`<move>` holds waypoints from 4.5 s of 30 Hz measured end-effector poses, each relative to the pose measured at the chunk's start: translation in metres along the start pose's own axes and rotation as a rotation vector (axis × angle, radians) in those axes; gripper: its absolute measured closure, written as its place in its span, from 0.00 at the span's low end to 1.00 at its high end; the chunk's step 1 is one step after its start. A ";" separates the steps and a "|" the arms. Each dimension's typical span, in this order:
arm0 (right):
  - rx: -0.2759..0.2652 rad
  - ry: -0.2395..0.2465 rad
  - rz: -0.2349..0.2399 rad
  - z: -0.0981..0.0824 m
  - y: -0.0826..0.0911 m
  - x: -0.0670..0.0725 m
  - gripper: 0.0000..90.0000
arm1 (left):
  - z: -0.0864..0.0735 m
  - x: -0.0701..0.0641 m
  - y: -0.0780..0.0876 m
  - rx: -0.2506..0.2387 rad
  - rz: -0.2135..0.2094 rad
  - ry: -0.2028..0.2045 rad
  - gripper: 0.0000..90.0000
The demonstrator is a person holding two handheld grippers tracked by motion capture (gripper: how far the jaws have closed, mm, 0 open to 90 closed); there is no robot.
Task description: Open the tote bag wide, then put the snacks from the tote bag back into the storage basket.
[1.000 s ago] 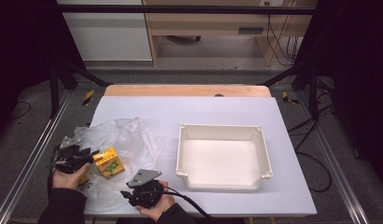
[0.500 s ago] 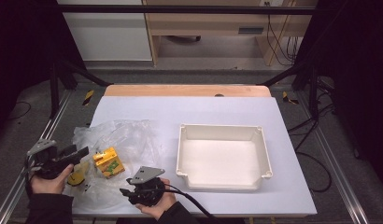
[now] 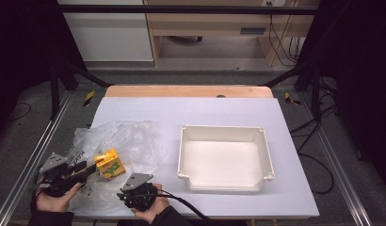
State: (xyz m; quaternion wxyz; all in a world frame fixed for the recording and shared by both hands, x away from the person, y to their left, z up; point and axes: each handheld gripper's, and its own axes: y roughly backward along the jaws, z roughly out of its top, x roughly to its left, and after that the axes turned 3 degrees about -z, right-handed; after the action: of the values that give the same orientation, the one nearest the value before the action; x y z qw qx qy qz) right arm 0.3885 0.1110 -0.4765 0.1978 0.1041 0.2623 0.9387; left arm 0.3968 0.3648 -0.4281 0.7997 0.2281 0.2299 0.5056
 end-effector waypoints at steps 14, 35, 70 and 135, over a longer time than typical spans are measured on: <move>0.093 0.010 -0.019 -0.008 -0.012 0.001 1.00 | -0.020 0.019 -0.025 0.103 0.077 -0.035 1.00; 0.087 -0.020 -0.019 -0.012 -0.006 0.000 0.92 | -0.022 0.026 -0.020 0.038 0.054 0.005 0.73; -0.188 -0.060 -0.098 0.021 0.053 -0.024 0.37 | 0.015 0.003 0.031 -0.191 -0.033 -0.076 0.48; -0.166 -0.218 -0.564 -0.082 0.264 -0.135 0.22 | 0.037 -0.018 -0.023 -0.020 -0.192 -0.299 0.30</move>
State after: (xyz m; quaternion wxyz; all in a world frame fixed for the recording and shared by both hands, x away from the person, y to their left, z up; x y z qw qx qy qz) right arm 0.4016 -0.1906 -0.4169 0.4851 0.1110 0.1806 0.8484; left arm 0.4280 0.3346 -0.4103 0.8717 0.2698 0.1239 0.3898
